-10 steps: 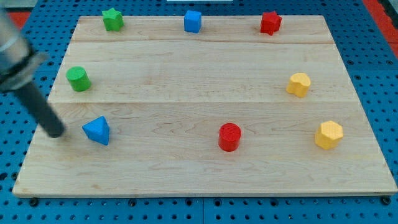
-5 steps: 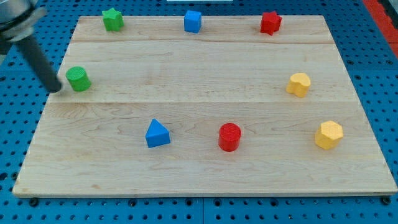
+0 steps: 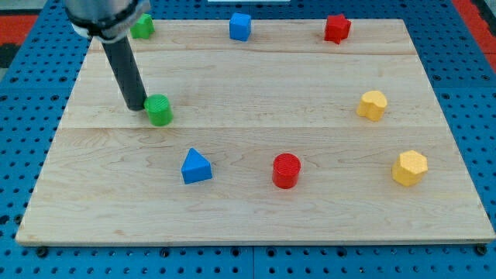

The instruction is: Move green circle towards blue triangle

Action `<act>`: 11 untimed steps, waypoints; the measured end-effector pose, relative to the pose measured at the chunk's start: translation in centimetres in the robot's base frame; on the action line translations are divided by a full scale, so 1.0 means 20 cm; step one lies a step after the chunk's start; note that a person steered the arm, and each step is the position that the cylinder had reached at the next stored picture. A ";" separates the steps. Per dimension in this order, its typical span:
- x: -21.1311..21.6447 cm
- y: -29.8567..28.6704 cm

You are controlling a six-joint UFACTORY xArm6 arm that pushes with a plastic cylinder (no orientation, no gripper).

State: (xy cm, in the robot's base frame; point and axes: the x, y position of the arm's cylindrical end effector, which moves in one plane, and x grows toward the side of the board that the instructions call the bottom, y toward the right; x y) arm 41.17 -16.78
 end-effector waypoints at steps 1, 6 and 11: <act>-0.19 -0.08; -0.07 0.28; 0.30 -0.13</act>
State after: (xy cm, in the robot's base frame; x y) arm 47.24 -19.32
